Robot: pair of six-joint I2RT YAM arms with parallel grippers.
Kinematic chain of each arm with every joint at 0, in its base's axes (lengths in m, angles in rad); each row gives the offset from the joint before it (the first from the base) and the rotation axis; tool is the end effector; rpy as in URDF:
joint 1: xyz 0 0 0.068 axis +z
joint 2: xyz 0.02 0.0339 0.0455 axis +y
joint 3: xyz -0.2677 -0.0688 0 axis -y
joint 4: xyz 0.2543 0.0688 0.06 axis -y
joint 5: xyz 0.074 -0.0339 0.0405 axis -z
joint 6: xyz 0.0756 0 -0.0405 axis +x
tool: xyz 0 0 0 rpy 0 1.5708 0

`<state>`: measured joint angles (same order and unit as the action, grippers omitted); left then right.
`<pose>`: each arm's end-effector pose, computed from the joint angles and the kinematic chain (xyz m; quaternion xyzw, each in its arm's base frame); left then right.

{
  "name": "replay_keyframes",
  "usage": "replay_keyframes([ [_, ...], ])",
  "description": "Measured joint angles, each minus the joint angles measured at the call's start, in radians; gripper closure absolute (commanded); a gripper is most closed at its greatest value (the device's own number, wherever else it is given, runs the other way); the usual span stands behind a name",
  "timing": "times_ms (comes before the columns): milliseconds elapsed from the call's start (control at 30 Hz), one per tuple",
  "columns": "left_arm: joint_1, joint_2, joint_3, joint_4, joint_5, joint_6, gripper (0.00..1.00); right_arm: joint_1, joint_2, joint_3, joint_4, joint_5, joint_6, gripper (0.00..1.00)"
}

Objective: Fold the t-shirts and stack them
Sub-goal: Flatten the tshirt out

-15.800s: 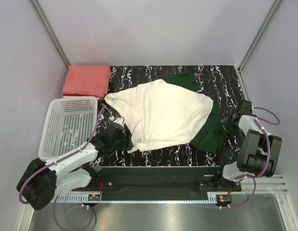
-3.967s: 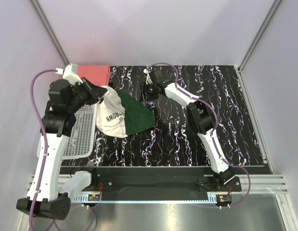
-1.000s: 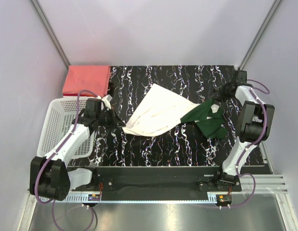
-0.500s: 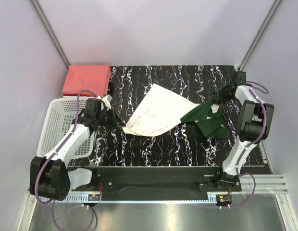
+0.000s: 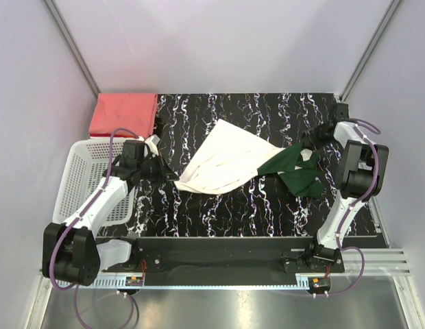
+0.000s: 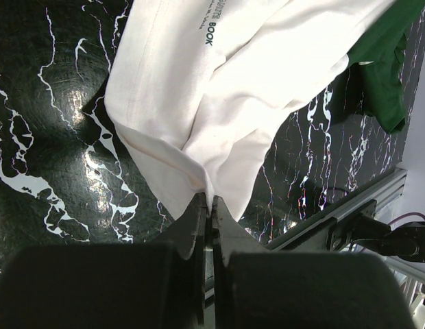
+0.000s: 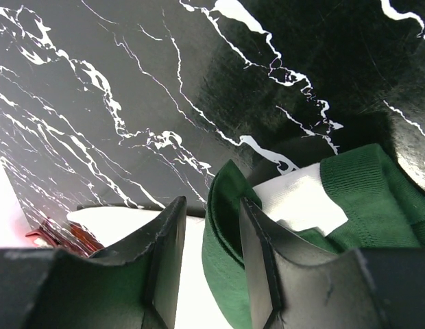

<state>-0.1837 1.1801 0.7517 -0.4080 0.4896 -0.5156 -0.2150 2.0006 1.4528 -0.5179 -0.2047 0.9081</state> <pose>0.2576 -0.0840 0.2055 -0.0638 0.9074 -0.3318 0.2497 0.4444 -0.0813 0.1461 0.4913 0.8289 0.1775 0.2002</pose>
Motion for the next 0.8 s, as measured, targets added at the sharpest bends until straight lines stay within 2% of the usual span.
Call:
replay_keyframes([
  [167,0.000,0.000,0.000,0.001,0.000,0.000,1.00,0.000,0.010,0.000,-0.002,-0.008,-0.008,0.64],
  [400,0.002,-0.003,0.000,0.008,0.000,0.000,1.00,0.000,0.011,0.000,-0.003,-0.024,-0.023,0.60],
  [533,0.002,-0.014,0.000,0.008,-0.002,0.000,1.00,0.000,0.011,-0.008,0.000,-0.035,-0.032,0.61],
  [633,0.002,-0.018,0.000,0.010,-0.005,0.000,1.00,0.000,0.011,-0.027,-0.001,-0.045,-0.041,0.71],
  [667,0.002,-0.018,0.000,0.010,-0.005,0.000,1.00,0.000,0.011,-0.035,-0.001,-0.046,-0.043,0.78],
  [700,0.002,-0.018,0.000,0.010,-0.006,0.000,1.00,0.000,0.011,-0.041,-0.001,-0.048,-0.048,1.00],
  [800,0.002,-0.021,0.000,0.010,-0.009,0.000,1.00,0.000,0.011,-0.047,-0.003,-0.045,-0.060,1.00],
])
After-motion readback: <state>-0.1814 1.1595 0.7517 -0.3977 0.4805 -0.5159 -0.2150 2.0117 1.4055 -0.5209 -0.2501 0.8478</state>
